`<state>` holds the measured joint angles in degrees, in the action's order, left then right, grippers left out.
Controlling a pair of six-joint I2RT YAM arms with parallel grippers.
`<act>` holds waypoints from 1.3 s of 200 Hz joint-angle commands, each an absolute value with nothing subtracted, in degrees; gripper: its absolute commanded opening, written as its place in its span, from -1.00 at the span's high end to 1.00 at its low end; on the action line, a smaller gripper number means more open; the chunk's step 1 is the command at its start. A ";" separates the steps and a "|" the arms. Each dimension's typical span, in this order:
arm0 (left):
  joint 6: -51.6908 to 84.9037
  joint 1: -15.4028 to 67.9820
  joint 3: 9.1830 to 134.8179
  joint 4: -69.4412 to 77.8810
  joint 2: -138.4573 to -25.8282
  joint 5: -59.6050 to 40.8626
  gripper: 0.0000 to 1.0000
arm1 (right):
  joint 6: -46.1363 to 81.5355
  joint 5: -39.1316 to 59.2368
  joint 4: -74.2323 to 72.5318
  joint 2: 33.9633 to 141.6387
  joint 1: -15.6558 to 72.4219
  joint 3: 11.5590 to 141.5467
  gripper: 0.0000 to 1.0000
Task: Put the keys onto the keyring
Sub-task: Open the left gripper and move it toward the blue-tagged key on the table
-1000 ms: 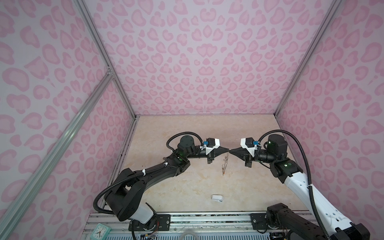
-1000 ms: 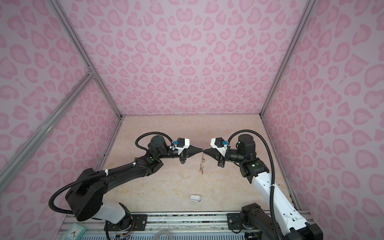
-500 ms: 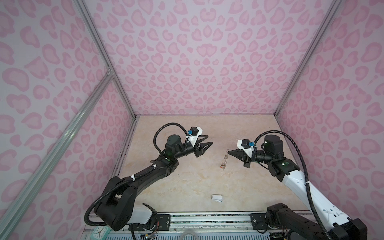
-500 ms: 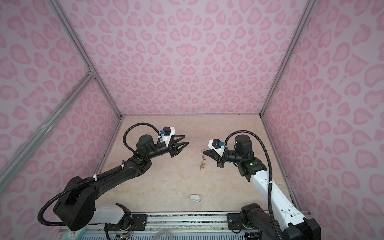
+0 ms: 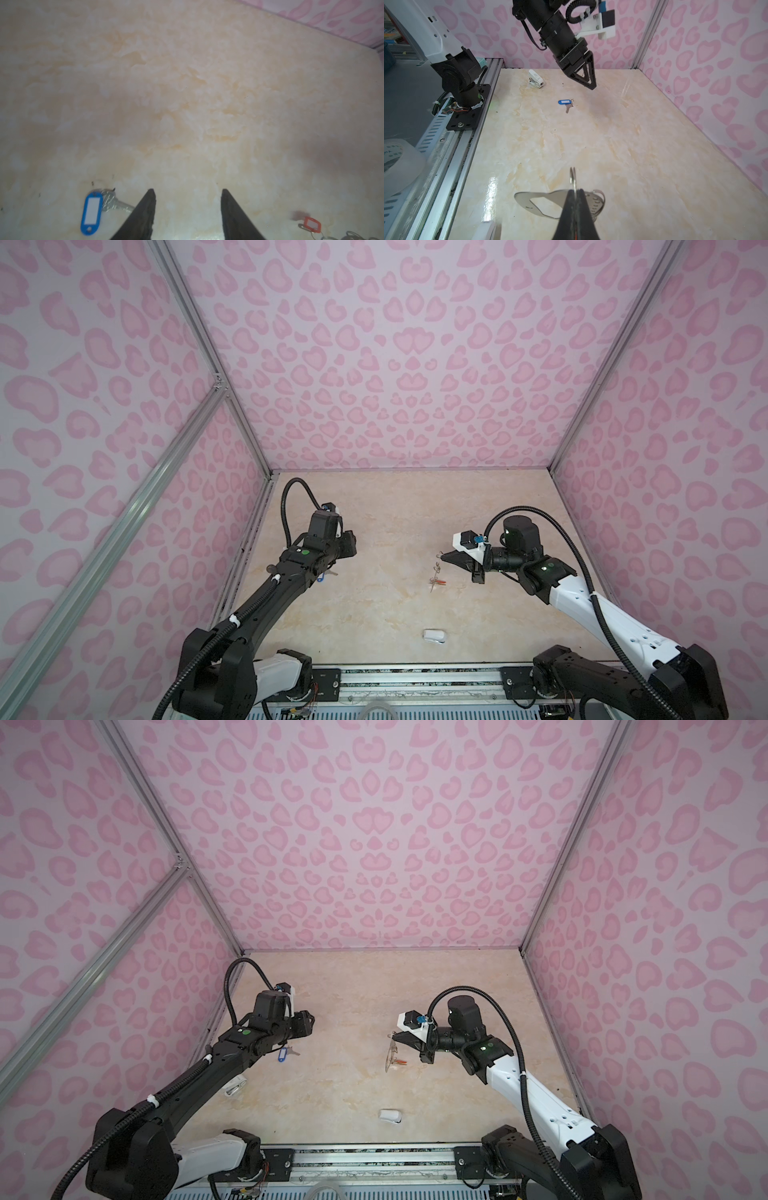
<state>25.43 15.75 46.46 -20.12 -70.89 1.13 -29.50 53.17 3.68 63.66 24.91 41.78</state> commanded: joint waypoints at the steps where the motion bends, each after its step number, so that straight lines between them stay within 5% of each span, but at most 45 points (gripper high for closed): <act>1: 30.61 12.16 44.73 -27.48 -70.94 2.43 -0.08 | -28.90 53.97 0.65 64.53 25.72 41.92 1.00; 126: 29.43 4.41 46.24 -24.79 -86.32 0.14 -0.24 | -31.11 53.33 4.00 66.61 28.47 43.60 1.00; 260: 40.62 11.29 44.65 -17.68 -88.69 -9.96 -0.43 | -31.75 53.07 4.67 68.73 28.71 44.01 1.00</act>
<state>36.03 9.15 43.79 -17.93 -87.57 -5.50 -31.24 52.75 5.63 68.47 28.62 43.86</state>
